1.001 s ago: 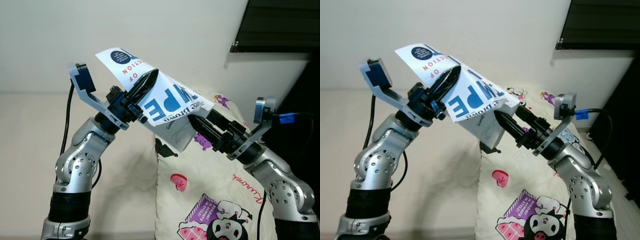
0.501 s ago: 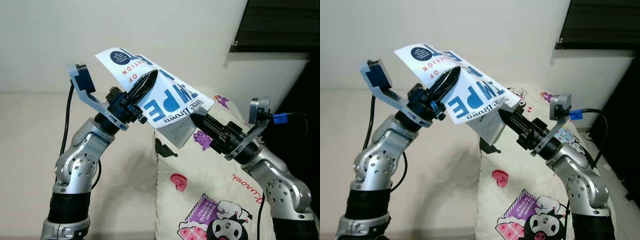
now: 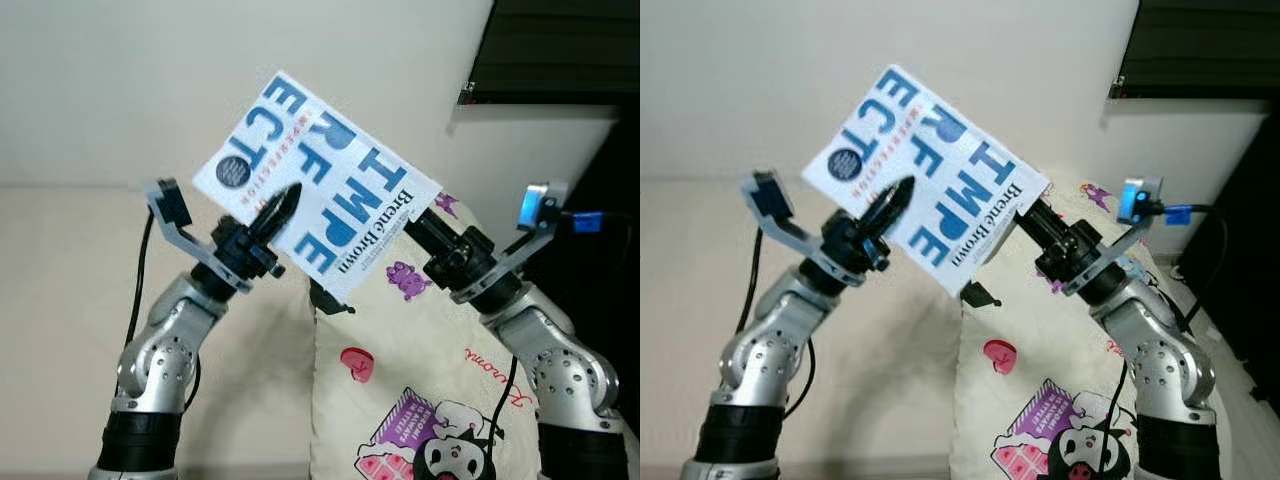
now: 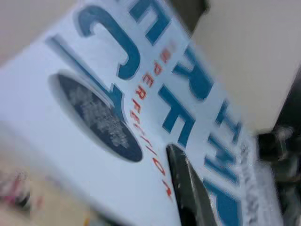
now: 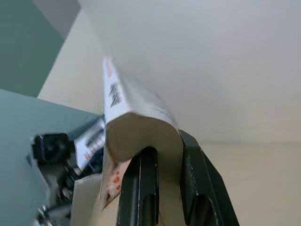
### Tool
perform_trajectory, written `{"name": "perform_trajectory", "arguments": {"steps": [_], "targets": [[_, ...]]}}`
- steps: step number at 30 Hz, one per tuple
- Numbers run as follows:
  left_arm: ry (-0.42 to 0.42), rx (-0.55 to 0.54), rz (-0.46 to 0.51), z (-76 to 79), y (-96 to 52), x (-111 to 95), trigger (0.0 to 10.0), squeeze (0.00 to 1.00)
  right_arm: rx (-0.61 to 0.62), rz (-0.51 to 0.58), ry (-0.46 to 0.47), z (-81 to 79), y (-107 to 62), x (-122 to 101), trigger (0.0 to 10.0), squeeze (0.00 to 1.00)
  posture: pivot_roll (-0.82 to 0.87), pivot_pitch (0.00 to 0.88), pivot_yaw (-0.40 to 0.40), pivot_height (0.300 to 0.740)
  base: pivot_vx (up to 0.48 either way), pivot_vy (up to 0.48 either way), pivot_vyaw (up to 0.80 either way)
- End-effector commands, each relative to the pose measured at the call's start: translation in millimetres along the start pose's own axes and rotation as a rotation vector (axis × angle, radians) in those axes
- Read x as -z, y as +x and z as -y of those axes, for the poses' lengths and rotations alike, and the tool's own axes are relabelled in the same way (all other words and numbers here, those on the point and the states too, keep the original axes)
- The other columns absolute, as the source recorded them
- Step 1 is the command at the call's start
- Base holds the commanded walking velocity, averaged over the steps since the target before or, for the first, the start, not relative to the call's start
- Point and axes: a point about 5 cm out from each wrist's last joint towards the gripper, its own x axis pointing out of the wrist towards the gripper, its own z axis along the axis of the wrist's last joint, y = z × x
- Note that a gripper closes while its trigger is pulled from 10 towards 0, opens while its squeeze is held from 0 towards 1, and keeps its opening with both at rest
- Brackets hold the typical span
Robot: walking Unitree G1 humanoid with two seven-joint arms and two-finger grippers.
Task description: Clean up the room
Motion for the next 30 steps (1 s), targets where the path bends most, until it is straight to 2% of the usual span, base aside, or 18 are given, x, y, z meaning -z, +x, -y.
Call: {"name": "perform_trajectory", "arguments": {"steps": [1, 4, 5, 11, 15, 18, 19, 20, 21, 22, 23, 24, 25, 27, 28, 29, 30], "targets": [[-0.033, -0.098, -0.177, -11.2, -19.3, 37, 10.0, 0.00, -0.089, 0.127, -0.027, -13.8, 6.9, -23, 0.0, 0.00, 0.03, 0.013, -0.050, 0.735, 0.000, 0.000, 0.00], [0.012, -0.174, -0.280, -19.4, -26.3, 57, 10.0, 0.00, -0.094, 0.105, -0.003, -16.5, 8.7, -15, 0.0, 0.00, 0.03, 0.012, -0.051, 0.735, 0.000, 0.000, 0.00], [0.012, -0.210, -0.311, -23.8, -30.6, 64, 10.0, 1.00, -0.098, 0.103, 0.010, -18.1, 9.8, -12, 0.0, 0.00, 0.03, 0.008, -0.049, 0.735, 0.000, 0.000, 0.00], [0.006, -0.261, -0.347, -31.3, -40.4, 73, 10.0, 1.00, -0.103, 0.106, 0.032, -20.5, 11.9, -9, 0.0, 0.00, 0.03, 0.006, -0.047, 0.735, 0.000, 0.000, 0.00], [-0.025, -0.293, -0.362, -37.9, -56.5, 79, 10.0, 1.00, -0.105, 0.116, 0.053, -21.0, 13.8, -9, 0.0, 0.00, 0.03, 0.006, -0.048, 0.735, 0.000, 0.000, 0.00], [-0.025, -0.293, -0.362, -37.9, -56.5, 79, 10.0, 1.00, -0.105, 0.116, 0.053, -21.0, 13.8, -9, 0.0, 0.00, 0.03, 0.006, -0.048, 0.735, 0.000, 0.000, 0.00], [-0.023, -0.322, -0.371, -42.9, -64.7, 81, 10.0, 1.00, -0.099, 0.112, 0.059, -20.1, 14.0, -8, 0.0, 0.00, 0.03, 0.008, -0.048, 0.735, 0.000, 0.000, 0.00], [0.000, -0.398, -0.392, -53.0, -78.1, 84, 10.0, 1.00, -0.038, 0.065, 0.029, -13.0, 13.4, -1, 0.0, 0.00, 0.03, 0.009, -0.050, 0.735, 0.000, 0.000, 0.00], [0.000, -0.398, -0.392, -53.0, -78.1, 84, 10.0, 1.00, -0.038, 0.065, 0.029, -13.0, 13.4, -1, 0.0, 0.00, 0.03, 0.009, -0.050, 0.735, 0.000, 0.000, 0.00], [0.028, -0.520, -0.422, -66.0, -96.2, 86, 10.0, 1.00, 0.047, -0.008, -0.016, -1.4, 10.7, 11, 0.0, 0.00, 0.03, 0.009, -0.050, 0.735, 0.000, 0.000, 0.00], [0.028, -0.520, -0.422, -66.0, -96.2, 86, 10.0, 1.00, 0.047, -0.008, -0.016, -1.4, 10.7, 11, 0.0, 0.00, 0.03, 0.009, -0.050, 0.735, 0.000, 0.000, 0.00], [0.050, -0.603, -0.444, -74.3, -108.4, 87, 10.0, 1.00, 0.104, -0.061, -0.051, 6.3, 7.9, 20, 0.0, 0.00, 0.03, 0.009, -0.050, 0.735, 0.000, 0.000, 0.00], [0.077, -0.726, -0.490, -83.9, -126.2, 89, 10.0, 1.00, 0.186, -0.158, -0.109, 18.7, 1.6, 34, 0.0, 0.00, 0.03, 0.012, -0.051, 0.735, 0.000, 0.000, 0.00], [0.077, -0.726, -0.490, -83.9, -126.2, 89, 10.0, 1.00, 0.186, -0.158, -0.109, 18.7, 1.6, 34, 0.0, 0.00, 0.03, 0.012, -0.051, 0.735, 0.000, 0.000, 0.00], [0.088, -0.882, -0.550, -92.0, -152.9, 92, 10.0, 0.00, 0.275, -0.255, -0.154, 33.2, -9.9, 52, 0.0, 0.00, 0.03, 0.012, -0.051, 0.735, 0.000, 0.000, 0.79], [0.088, -0.882, -0.550, -92.0, -152.9, 92, 10.0, 0.00, 0.275, -0.255, -0.154, 33.2, -9.9, 52, 0.0, 0.00, 0.03, 0.012, -0.051, 0.735, 0.000, 0.000, 0.79], [0.081, -1.001, -0.591, -95.6, -175.1, 93, 10.0, 0.00, 0.351, -0.329, -0.181, 44.6, -21.1, 67, 0.0, 0.00, 0.03, 0.012, -0.051, 0.735, 0.000, 0.000, 0.79]]}}
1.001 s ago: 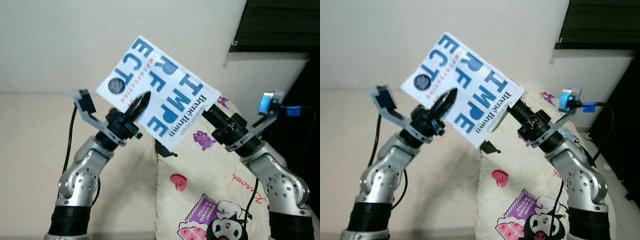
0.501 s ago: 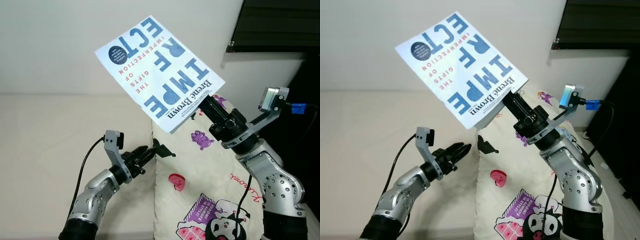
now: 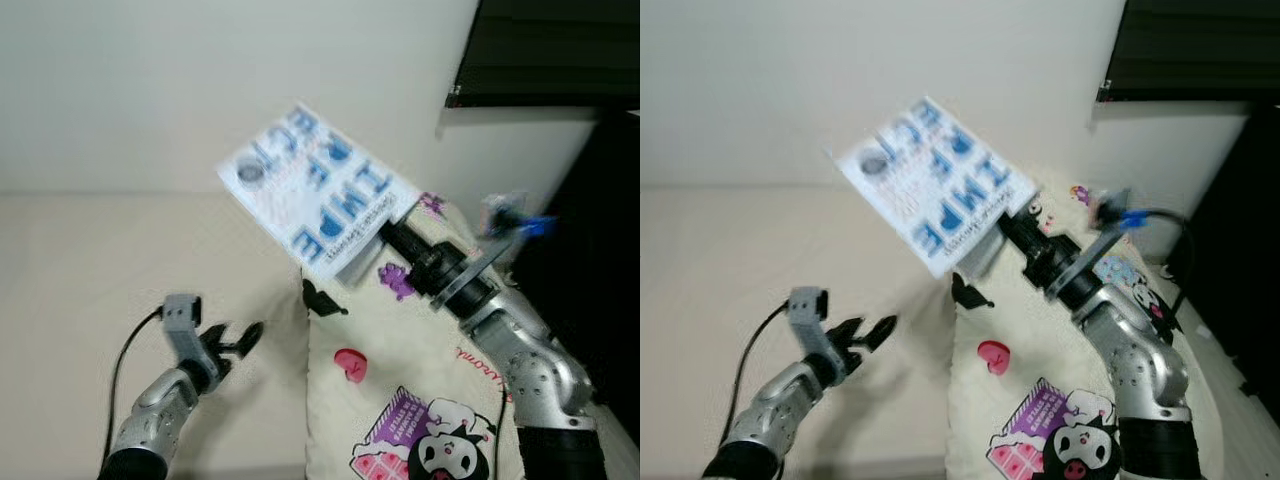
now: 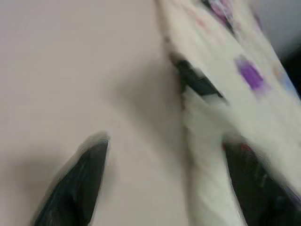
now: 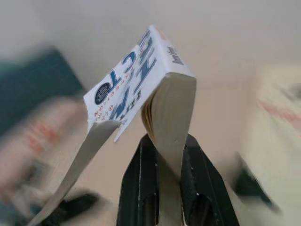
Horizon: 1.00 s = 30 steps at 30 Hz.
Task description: Clean up the room
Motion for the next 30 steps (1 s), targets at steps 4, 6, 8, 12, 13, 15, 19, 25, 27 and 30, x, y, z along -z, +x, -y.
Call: {"name": "perform_trajectory", "arguments": {"steps": [4, 6, 8, 12, 13, 15, 19, 25, 27, 30], "targets": [[-0.014, -0.314, -0.215, -48.2, -32.6, 46, 10.0, 0.00, 0.146, -0.140, -0.054, 23.0, -12.0, 43, 0.0, 0.00, 0.04, 0.013, -0.051, 0.735, -0.106, 0.000, 0.79], [-0.002, -0.378, -0.290, -56.2, -43.5, 60, 10.0, 0.00, 0.176, -0.176, -0.052, 27.7, -17.4, 54, 0.0, 0.00, 0.04, 0.013, -0.050, 0.735, -0.452, 0.000, 0.79], [0.006, -0.424, -0.348, -61.2, -53.1, 73, 10.0, 0.00, 0.192, -0.200, -0.053, 30.6, -21.2, 63, 0.0, 0.00, 0.04, 0.013, -0.050, 0.735, -0.480, 0.000, 0.79], [0.031, -0.451, -0.454, -62.2, -73.0, 102, 10.0, 0.00, 0.214, -0.225, -0.062, 34.6, -25.2, 75, 0.0, 0.00, 0.04, 0.013, -0.047, 0.735, -0.171, 0.000, 0.79], [0.031, -0.451, -0.454, -62.2, -73.0, 102, 10.0, 0.00, 0.214, -0.225, -0.062, 34.6, -25.2, 75, 0.0, 0.00, 0.04, 0.013, -0.047, 0.735, 0.000, 0.000, 0.79], [0.043, -0.452, -0.490, -60.9, -78.5, 111, 10.0, 0.00, 0.222, -0.241, -0.071, 36.6, -26.1, 81, 0.0, 0.00, 0.04, 0.009, -0.048, 0.735, 0.000, 0.000, 0.79], [0.080, -0.461, -0.585, -58.7, -92.2, 130, 10.0, 0.00, 0.244, -0.295, -0.072, 41.0, -31.7, 103, 0.0, 0.00, 0.04, 0.006, -0.047, 0.735, 0.000, 0.000, 0.79], [0.112, -0.448, -0.628, -57.4, -97.4, 137, 10.0, 0.00, 0.229, -0.276, -0.030, 38.1, -31.6, 111, 0.0, 0.00, 0.05, 0.002, -0.041, 0.735, 0.000, 0.000, 0.79], [0.115, -0.445, -0.628, -57.1, -97.3, 137, 10.0, 0.00, 0.220, -0.270, -0.025, 36.7, -30.8, 111, 0.0, 0.00, 0.05, 0.002, -0.041, 0.735, 0.000, 0.000, 0.79], [0.119, -0.435, -0.621, -56.6, -95.6, 136, 10.0, 0.00, 0.187, -0.251, -0.015, 32.2, -27.5, 110, 0.0, 0.00, 0.05, 0.001, -0.041, 0.735, 0.000, 0.000, 0.79]]}}
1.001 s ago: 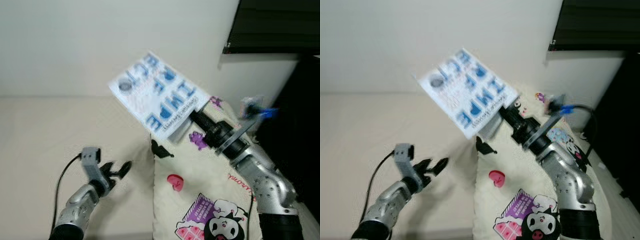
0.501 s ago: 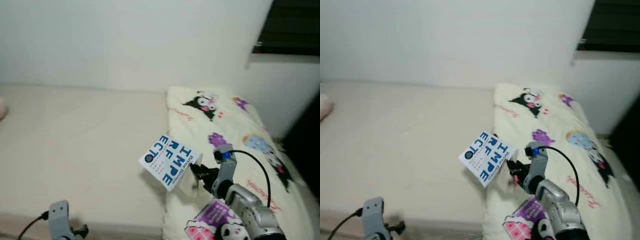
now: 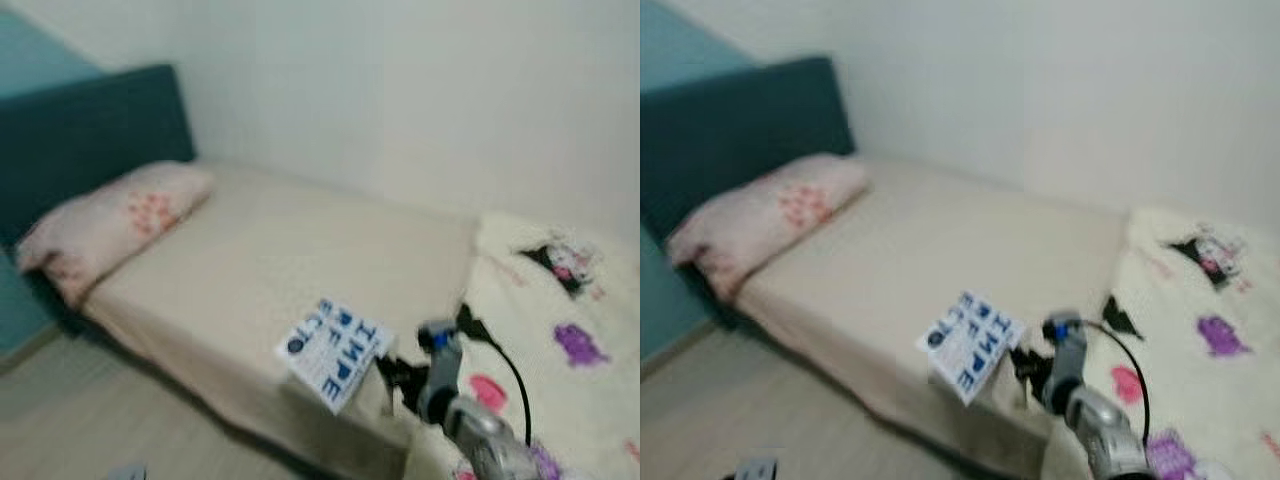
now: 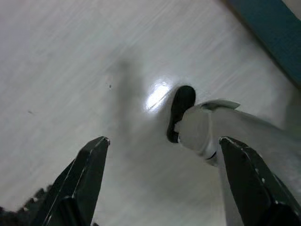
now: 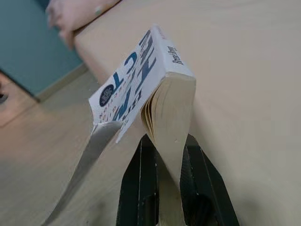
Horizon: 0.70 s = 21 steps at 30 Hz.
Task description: Clean up the room
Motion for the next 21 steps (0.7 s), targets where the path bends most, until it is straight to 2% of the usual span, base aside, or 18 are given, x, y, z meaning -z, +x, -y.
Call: {"name": "perform_trajectory", "arguments": {"steps": [1, 11, 12, 13, 19, 21], "targets": [[0.025, 0.008, 0.021, 1.3, 0.8, -7, 10.0, 0.00, -0.034, 0.067, -0.009, -4.8, 3.3, -12, 0.0, 0.00, 0.05, 0.001, -0.041, 0.735, 0.000, 0.000, 0.79], [0.046, 0.007, 0.031, 2.1, 0.8, -7, 10.0, 0.00, -0.013, 0.077, -0.007, 0.0, 8.2, -9, 0.0, 0.00, 0.06, 0.000, -0.042, 0.735, 0.000, 0.000, 0.79], [0.052, 0.001, 0.036, 1.4, 0.7, -8, 10.0, 0.00, 0.018, 0.078, 0.004, 3.3, 8.5, -8, 3.6, 0.00, 0.06, 0.000, -0.046, 0.735, 0.000, 0.000, 0.79], [0.058, -0.017, 0.038, -0.5, 0.7, -9, 10.0, 0.00, 0.060, 0.073, 0.013, 7.5, 8.9, -7, 10.0, 0.00, 0.06, 0.000, -0.049, 0.735, 0.371, 0.000, 0.00], [0.063, -0.069, 0.061, -6.7, 0.9, -18, 10.0, 0.00, 0.064, 0.078, 0.025, 8.5, 9.6, -7, 10.0, 0.00, 0.06, 0.000, -0.051, 0.735, 0.452, 0.000, 0.00], [0.055, -0.064, 0.074, -6.9, 1.2, -23, 10.0, 0.00, 0.036, 0.084, -0.020, 5.6, 10.3, -10, 10.0, 0.00, 0.06, 0.000, -0.054, 0.735, 0.480, 0.000, 0.61]]}}
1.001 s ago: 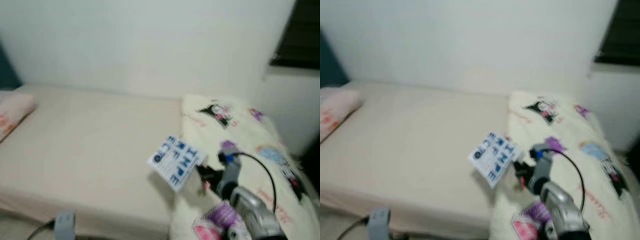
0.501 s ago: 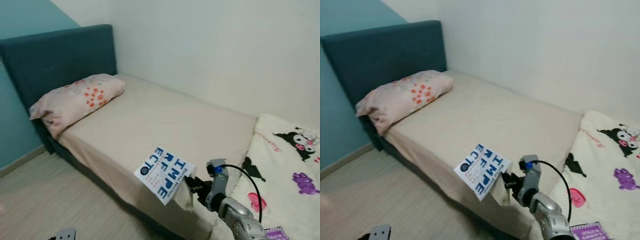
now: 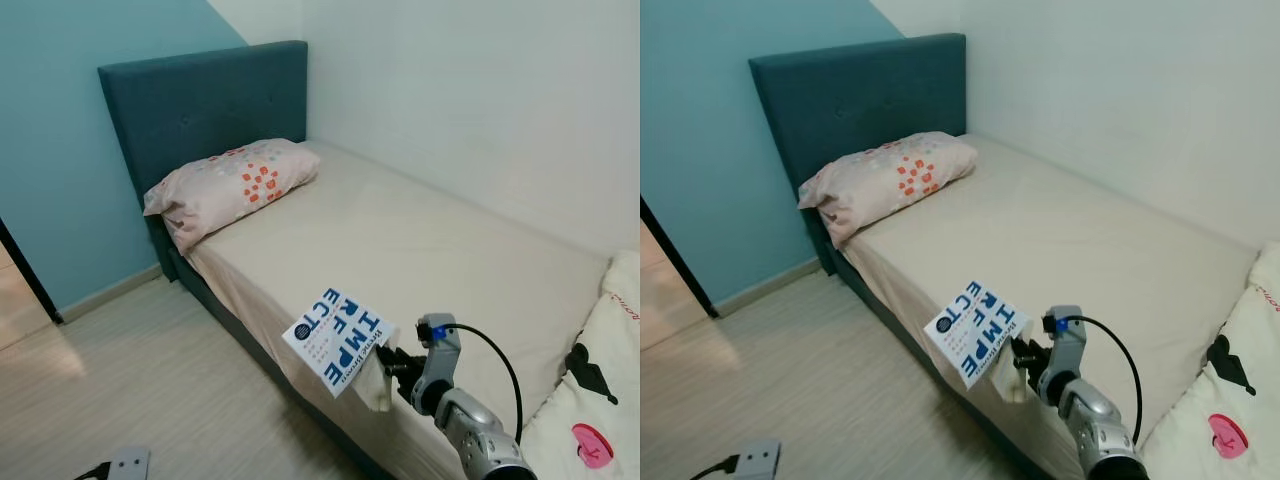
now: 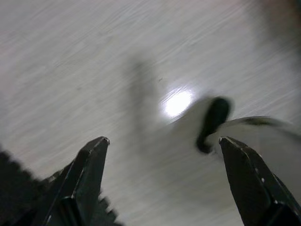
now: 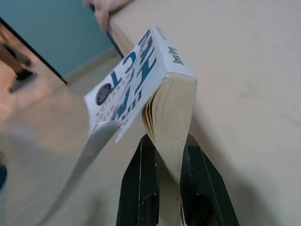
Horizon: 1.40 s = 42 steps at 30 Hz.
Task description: Clean up the room
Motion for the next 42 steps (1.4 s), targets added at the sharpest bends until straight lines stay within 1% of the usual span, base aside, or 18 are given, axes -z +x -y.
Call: {"name": "perform_trajectory", "arguments": {"steps": [1, 3, 8, 17, 22, 23, 25, 31, 39, 40, 42], "targets": [[0.002, -0.003, 0.016, -1.6, 0.8, -7, 10.0, 0.00, -0.034, 0.068, -0.049, -4.7, 4.8, -16, 10.0, 0.00, 0.06, 0.000, -0.054, 0.735, 0.480, 0.000, 0.61], [0.004, 0.006, 0.019, -0.6, 0.6, -6, 10.0, 0.00, -0.053, 0.079, -0.071, -6.9, 6.5, -20, 10.0, 0.00, 0.06, 0.000, -0.052, 0.735, 0.480, 0.000, 0.61], [0.015, 0.017, 0.014, 0.0, 0.1, -2, 10.0, 0.00, -0.076, 0.103, -0.081, -9.1, 8.4, -24, 10.0, 0.00, 0.06, 0.000, -0.052, 0.735, 0.480, 0.000, 0.62], [0.020, 0.021, 0.009, 0.2, 0.2, -2, 10.0, 0.00, -0.059, 0.102, -0.079, -6.6, 8.2, -25, 10.0, 0.00, 0.06, 0.000, -0.056, 0.735, 0.480, 0.000, 0.65], [0.022, 0.021, 0.007, 0.1, 0.2, -2, 10.0, 0.00, -0.049, 0.105, -0.067, -4.5, 8.4, -26, 10.0, 0.00, 0.06, 0.000, -0.056, 0.735, 0.480, 0.000, 0.00], [0.022, 0.022, 0.005, -0.1, 0.1, -1, 10.0, 0.00, -0.089, 0.108, -0.094, -7.5, 7.2, -28, 10.0, 0.00, 0.05, 0.000, -0.054, 0.735, 0.480, 0.000, 0.78], [0.021, 0.023, 0.005, -0.2, 0.0, -1, 10.0, 0.00, -0.110, 0.110, -0.104, -9.5, 6.7, -28, 10.0, 0.00, 0.05, 0.000, -0.054, 0.735, 0.480, 0.000, 0.78], [0.024, 0.027, 0.004, 0.2, -0.1, 0, 10.0, 0.00, -0.140, 0.105, -0.110, -11.6, 4.8, -26, 10.0, 0.00, 0.04, 0.000, -0.056, 0.735, 0.480, 0.000, 0.78], [0.027, 0.030, 0.003, 1.2, -0.2, 1, 10.0, 0.00, -0.148, 0.091, -0.100, -12.0, 4.8, -24, 10.0, 0.00, 0.04, 0.000, -0.057, 0.735, 0.480, 0.000, 0.78], [0.019, 0.027, 0.009, 1.2, -0.2, 1, 10.0, 0.00, -0.142, 0.095, -0.082, -11.7, 5.0, -24, 10.0, 0.00, 0.04, 0.000, -0.057, 0.735, 0.390, 0.000, 0.78], [0.014, 0.024, 0.011, 1.1, -0.3, 1, 10.0, 0.00, -0.133, 0.094, -0.074, -11.0, 5.3, -24, 10.0, 0.00, 0.04, 0.000, -0.057, 0.735, 0.240, 0.000, 0.54]]}}
